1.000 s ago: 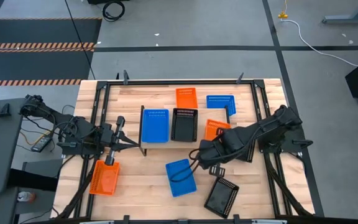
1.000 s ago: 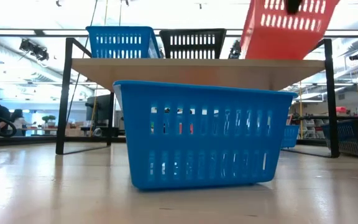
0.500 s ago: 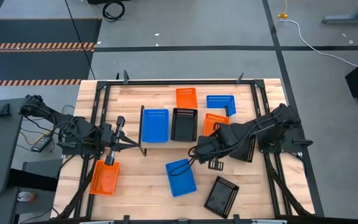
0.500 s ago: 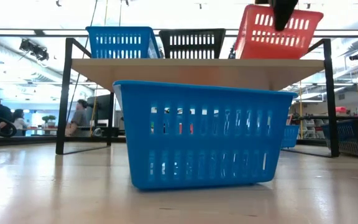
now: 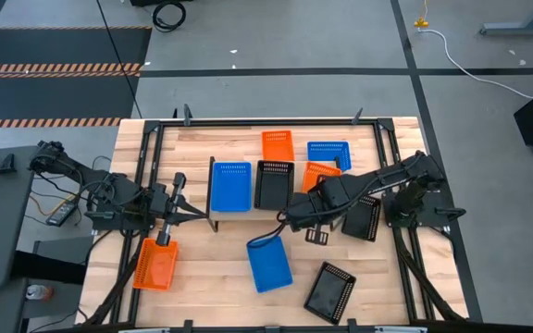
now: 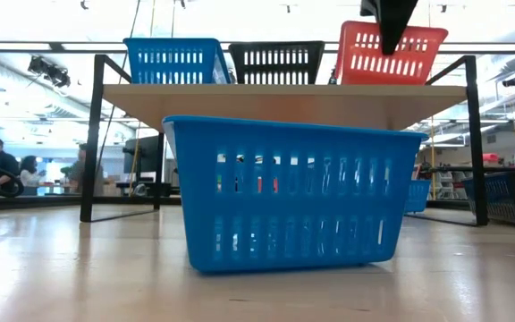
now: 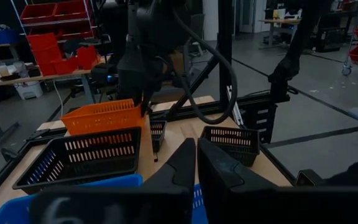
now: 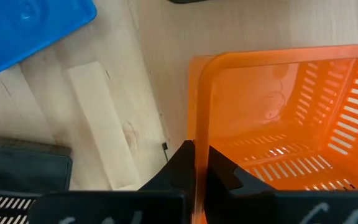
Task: Stack baskets on shelf by color
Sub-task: Put the bottom right orange basket on the shelf
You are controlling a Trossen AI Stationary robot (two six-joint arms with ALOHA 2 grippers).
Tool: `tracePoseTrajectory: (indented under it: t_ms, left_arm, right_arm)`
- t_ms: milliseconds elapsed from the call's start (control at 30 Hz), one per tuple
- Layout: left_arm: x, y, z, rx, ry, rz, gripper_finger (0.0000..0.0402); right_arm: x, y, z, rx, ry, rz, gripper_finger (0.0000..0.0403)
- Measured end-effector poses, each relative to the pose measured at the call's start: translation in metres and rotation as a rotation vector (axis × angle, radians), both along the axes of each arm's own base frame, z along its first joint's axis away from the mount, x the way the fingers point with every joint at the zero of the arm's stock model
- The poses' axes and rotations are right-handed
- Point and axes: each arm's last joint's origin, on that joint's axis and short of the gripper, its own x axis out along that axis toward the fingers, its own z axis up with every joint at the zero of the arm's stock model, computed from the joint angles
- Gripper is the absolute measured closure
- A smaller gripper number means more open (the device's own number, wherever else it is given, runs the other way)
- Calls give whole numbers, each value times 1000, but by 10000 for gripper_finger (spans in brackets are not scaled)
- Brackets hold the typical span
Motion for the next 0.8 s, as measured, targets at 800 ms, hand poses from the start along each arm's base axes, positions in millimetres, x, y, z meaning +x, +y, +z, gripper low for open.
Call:
tracePoseTrajectory:
  t_ms: [800]
  left_arm:
    - [0,0,0,1,0,0,366]
  right_arm:
    - [-5,15,0,28,-30,-142,279]
